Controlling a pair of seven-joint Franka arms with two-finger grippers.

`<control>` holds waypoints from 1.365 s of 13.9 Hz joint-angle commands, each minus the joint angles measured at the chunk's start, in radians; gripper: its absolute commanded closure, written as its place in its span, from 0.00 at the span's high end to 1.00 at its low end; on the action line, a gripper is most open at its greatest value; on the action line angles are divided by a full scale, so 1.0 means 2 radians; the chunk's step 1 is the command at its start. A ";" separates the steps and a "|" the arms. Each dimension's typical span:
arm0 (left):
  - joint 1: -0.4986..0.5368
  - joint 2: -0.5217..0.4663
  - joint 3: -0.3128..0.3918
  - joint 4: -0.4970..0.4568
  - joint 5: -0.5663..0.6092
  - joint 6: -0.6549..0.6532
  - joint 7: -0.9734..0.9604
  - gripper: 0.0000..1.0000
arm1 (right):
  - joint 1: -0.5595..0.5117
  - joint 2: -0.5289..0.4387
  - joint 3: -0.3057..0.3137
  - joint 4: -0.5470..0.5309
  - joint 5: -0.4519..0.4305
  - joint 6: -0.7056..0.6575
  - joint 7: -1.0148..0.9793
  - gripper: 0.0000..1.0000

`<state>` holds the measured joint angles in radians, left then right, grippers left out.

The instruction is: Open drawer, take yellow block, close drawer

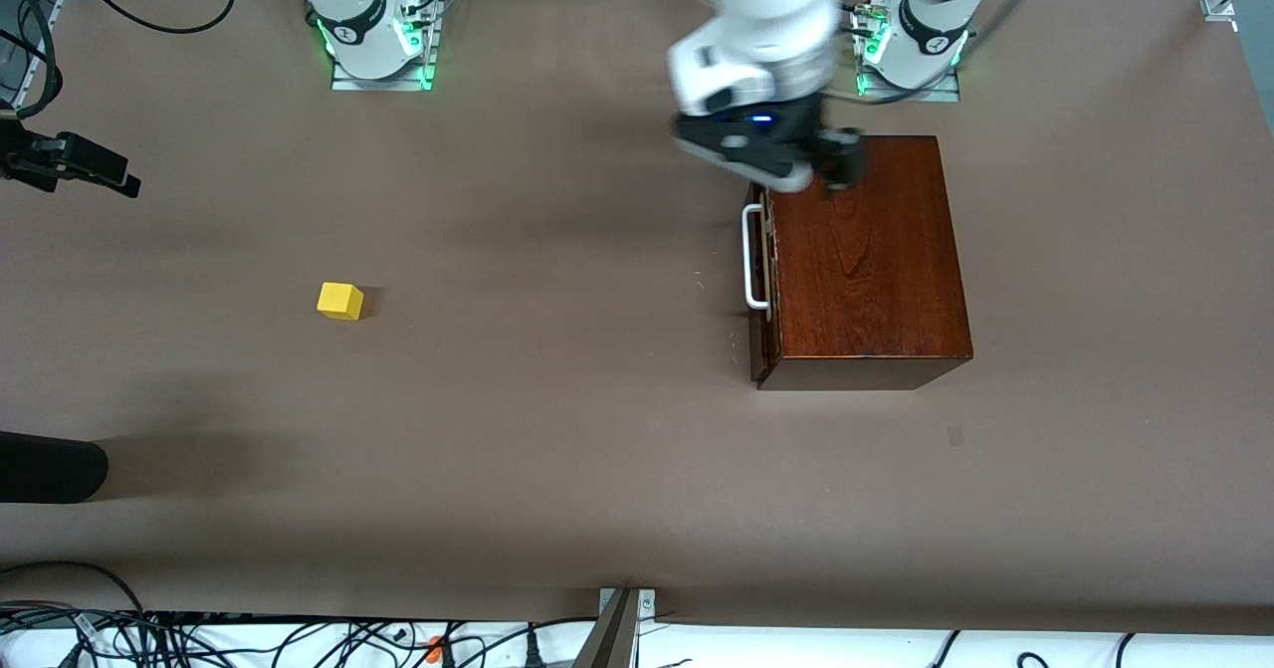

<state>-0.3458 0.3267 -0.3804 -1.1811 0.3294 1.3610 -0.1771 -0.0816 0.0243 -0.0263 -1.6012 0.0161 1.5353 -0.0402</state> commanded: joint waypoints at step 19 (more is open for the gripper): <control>0.078 -0.186 0.241 -0.223 -0.152 0.080 0.091 1.00 | 0.011 0.000 0.012 0.004 -0.004 -0.004 -0.004 1.00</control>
<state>-0.2030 -0.0206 0.1115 -1.6065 0.0526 1.5062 -0.0066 -0.0609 0.0269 -0.0023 -1.6002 0.0162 1.5355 -0.0410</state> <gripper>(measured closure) 0.000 0.000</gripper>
